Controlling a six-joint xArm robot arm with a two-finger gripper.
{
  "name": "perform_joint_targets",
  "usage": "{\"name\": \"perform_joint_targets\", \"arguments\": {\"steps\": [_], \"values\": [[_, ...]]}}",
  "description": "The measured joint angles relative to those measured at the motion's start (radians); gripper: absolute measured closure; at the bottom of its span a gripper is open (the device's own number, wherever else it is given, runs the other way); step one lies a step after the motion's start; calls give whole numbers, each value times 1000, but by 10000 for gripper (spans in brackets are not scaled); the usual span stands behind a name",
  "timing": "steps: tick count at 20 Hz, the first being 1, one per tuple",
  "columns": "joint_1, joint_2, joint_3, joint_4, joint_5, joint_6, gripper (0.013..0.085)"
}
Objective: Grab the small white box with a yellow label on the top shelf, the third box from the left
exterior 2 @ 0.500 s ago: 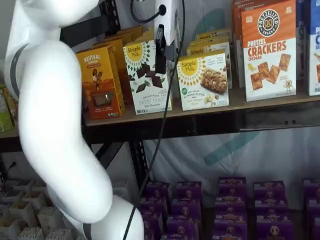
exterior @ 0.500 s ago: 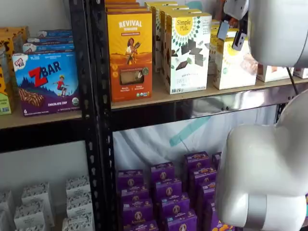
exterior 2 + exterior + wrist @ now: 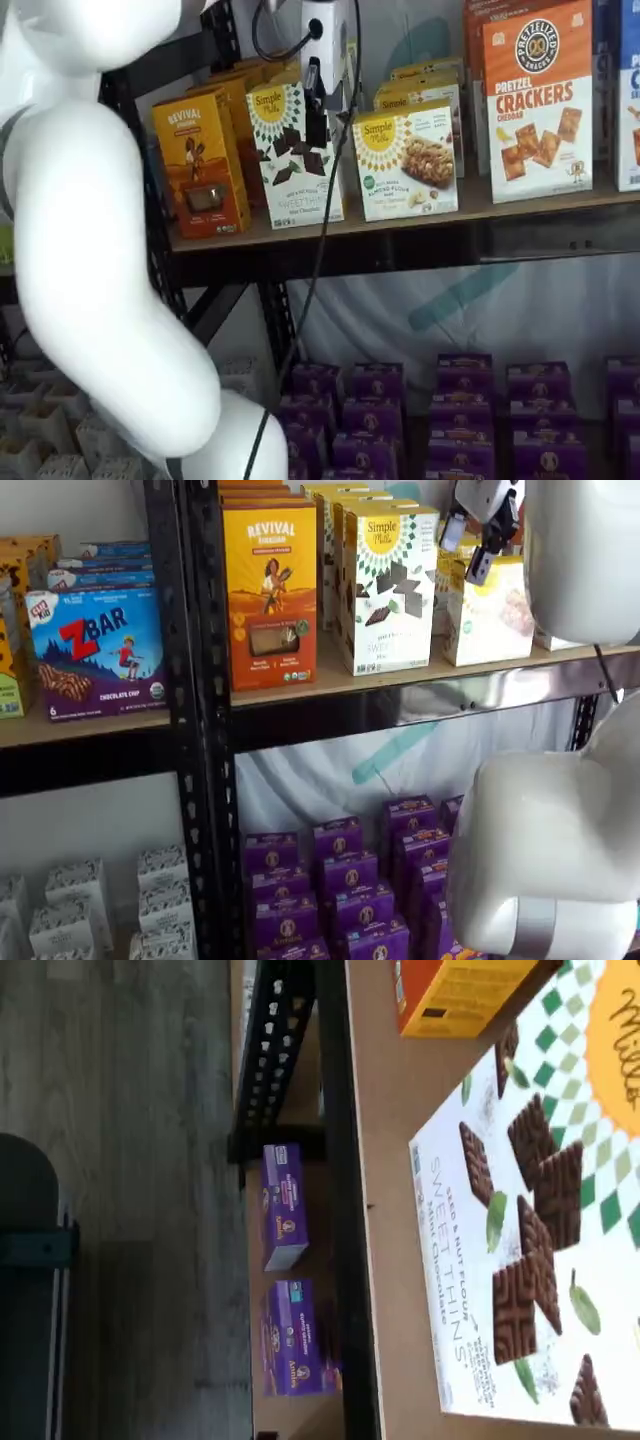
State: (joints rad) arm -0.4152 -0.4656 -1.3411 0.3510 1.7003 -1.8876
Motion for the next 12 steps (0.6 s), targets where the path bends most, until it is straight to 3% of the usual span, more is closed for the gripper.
{"name": "perform_joint_targets", "arguments": {"steps": [6, 12], "values": [[-1, 34, -23, -8, -44, -9, 130], [12, 76, -46, -58, -108, -22, 130]]}}
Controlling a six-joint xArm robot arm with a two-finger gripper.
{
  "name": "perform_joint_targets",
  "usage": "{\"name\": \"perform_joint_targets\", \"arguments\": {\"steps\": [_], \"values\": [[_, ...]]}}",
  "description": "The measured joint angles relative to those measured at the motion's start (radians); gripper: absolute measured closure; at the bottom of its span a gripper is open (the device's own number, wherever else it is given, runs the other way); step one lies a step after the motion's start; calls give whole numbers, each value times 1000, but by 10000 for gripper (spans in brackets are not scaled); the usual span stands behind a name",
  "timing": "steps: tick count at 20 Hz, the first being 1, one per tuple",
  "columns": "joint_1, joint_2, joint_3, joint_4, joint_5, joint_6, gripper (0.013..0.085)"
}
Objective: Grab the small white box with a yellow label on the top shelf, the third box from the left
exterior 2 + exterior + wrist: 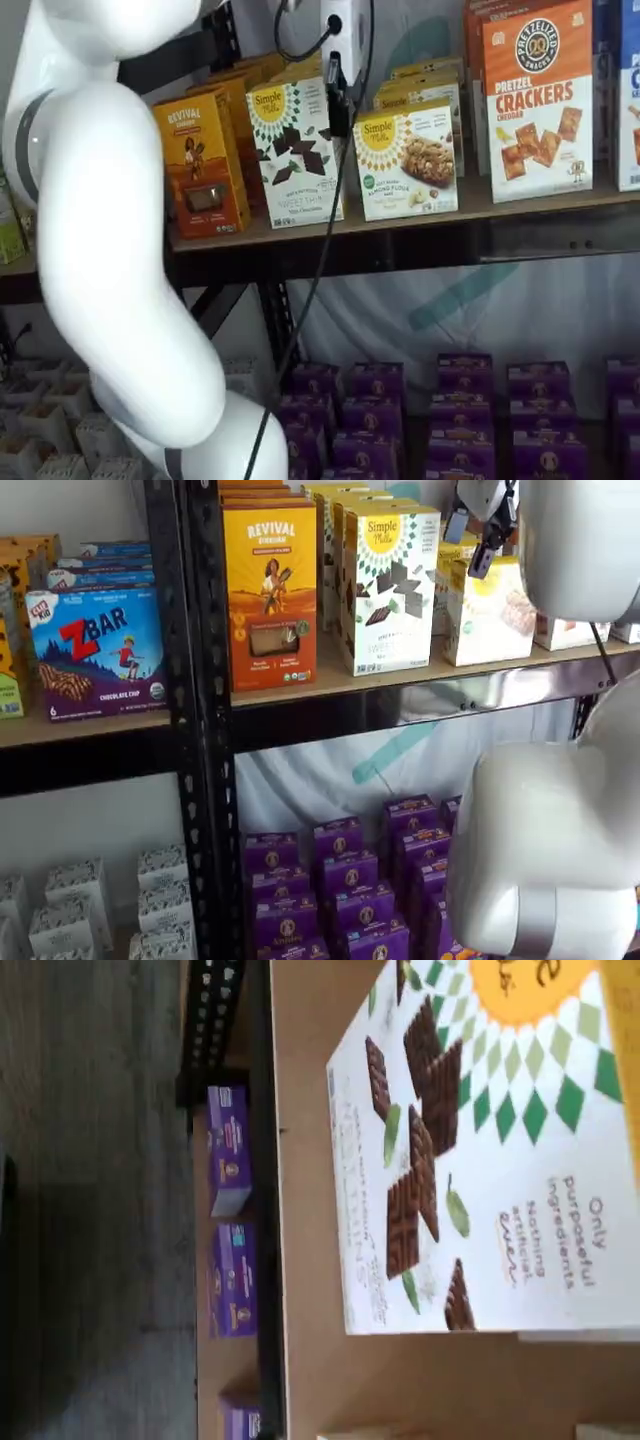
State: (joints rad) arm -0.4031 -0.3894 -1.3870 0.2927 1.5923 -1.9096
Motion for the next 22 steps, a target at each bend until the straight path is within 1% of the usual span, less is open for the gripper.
{"name": "perform_joint_targets", "arguments": {"steps": [5, 9, 13, 16, 22], "values": [[-5, 68, -61, -50, 13, -18, 130], [-5, 125, -114, -96, 49, -28, 130], [-2, 154, -127, -125, 53, -32, 130], [5, 163, -128, -136, 55, -28, 130], [30, 188, -153, -180, 98, -10, 130]]}}
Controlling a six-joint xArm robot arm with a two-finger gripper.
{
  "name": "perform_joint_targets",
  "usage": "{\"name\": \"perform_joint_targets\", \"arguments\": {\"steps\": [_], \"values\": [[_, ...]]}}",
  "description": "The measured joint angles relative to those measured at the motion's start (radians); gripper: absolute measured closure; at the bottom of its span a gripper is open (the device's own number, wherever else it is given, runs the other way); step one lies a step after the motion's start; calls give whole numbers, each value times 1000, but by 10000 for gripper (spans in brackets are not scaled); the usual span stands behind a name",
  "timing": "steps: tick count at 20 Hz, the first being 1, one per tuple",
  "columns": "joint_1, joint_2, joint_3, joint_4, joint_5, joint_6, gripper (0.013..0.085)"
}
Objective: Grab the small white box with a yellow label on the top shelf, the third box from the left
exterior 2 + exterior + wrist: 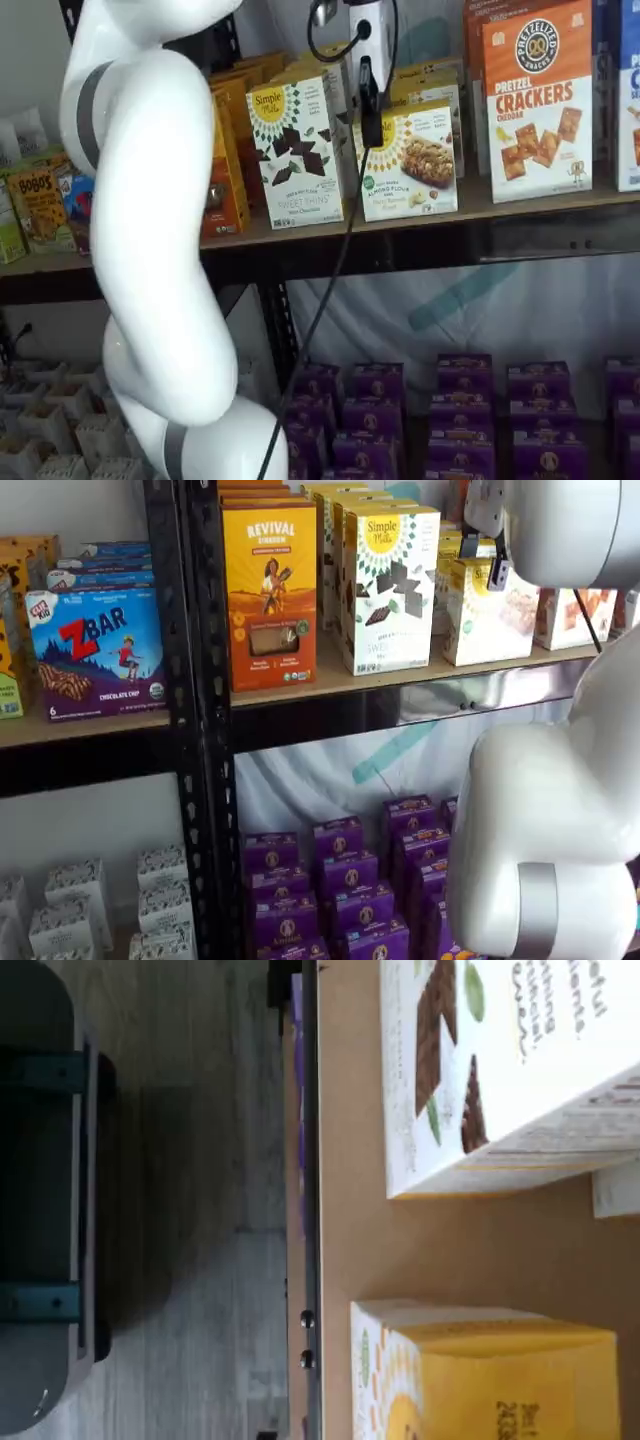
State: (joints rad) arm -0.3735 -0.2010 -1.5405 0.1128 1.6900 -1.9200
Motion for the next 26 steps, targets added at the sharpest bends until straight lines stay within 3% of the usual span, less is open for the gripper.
{"name": "perform_joint_targets", "arguments": {"steps": [10, 13, 15, 23, 25, 26], "values": [[14, 42, -60, -30, 83, 11, 130], [9, 44, -64, -20, 95, 10, 250], [7, 39, -59, -17, 91, 8, 290], [3, 11, -11, -4, 44, 4, 290], [3, 6, -1, 1, 34, 4, 370], [2, 5, 1, 2, 32, 4, 370]]}}
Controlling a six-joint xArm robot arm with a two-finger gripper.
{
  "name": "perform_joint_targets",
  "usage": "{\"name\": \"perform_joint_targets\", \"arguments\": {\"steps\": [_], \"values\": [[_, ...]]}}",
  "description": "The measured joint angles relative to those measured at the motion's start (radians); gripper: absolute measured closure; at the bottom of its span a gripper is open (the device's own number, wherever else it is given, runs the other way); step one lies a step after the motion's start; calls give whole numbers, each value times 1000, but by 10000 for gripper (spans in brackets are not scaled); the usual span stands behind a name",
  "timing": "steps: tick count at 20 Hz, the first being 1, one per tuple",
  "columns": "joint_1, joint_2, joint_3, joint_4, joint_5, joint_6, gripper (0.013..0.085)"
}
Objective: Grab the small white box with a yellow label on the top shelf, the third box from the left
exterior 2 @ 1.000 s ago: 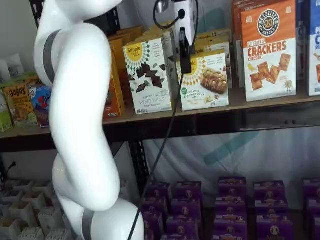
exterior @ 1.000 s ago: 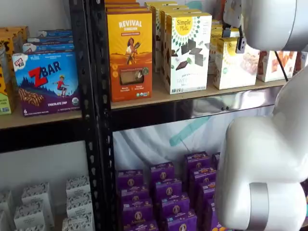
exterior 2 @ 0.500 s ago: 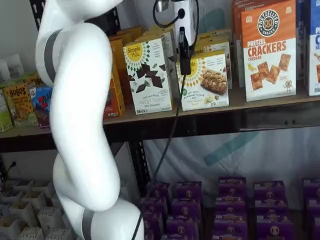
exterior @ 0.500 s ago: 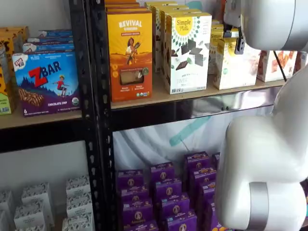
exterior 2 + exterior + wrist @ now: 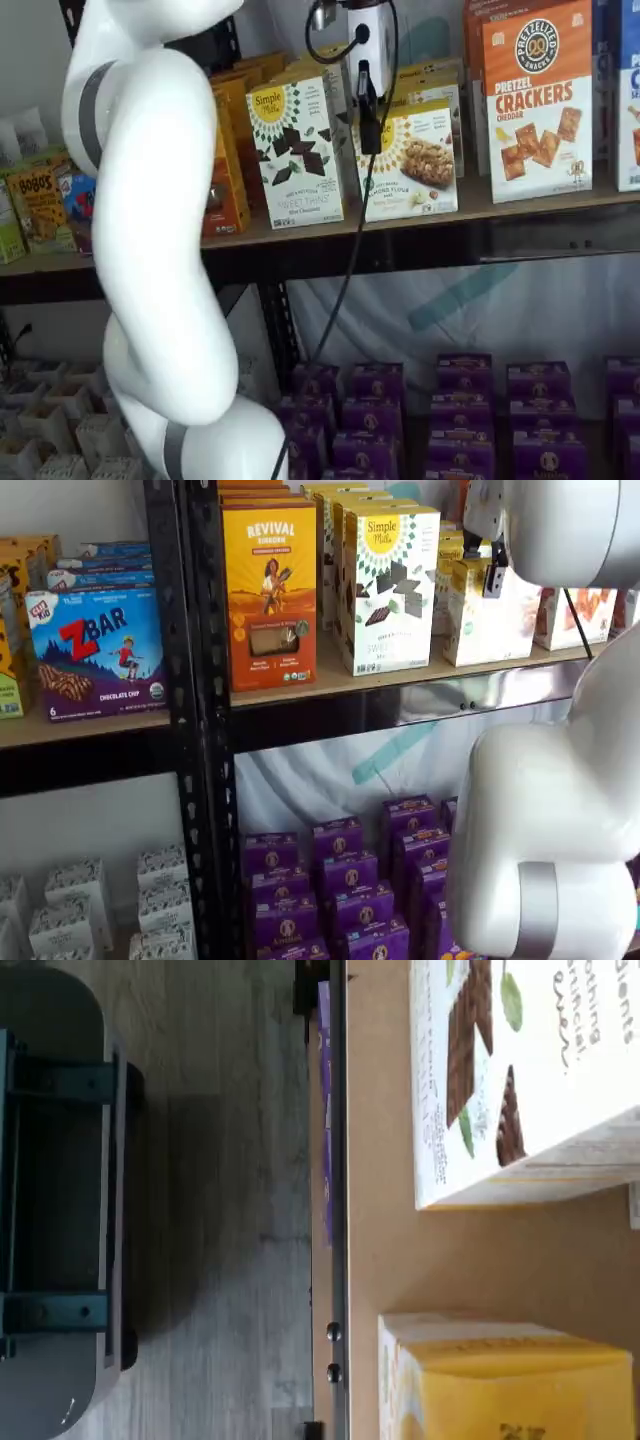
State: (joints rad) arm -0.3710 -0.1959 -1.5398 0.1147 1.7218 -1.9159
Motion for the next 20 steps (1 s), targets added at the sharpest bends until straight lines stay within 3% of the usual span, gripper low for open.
{"name": "perform_joint_targets", "arguments": {"steps": [1, 7, 11, 16, 20], "values": [[-1, 0, 1, 2, -2, 0, 410], [-6, 1, 1, 9, -8, -5, 410], [-11, 5, -4, 14, -5, -8, 530], [-18, 11, -14, 20, 0, -14, 530], [-23, 17, -24, 21, 5, -18, 610]]}}
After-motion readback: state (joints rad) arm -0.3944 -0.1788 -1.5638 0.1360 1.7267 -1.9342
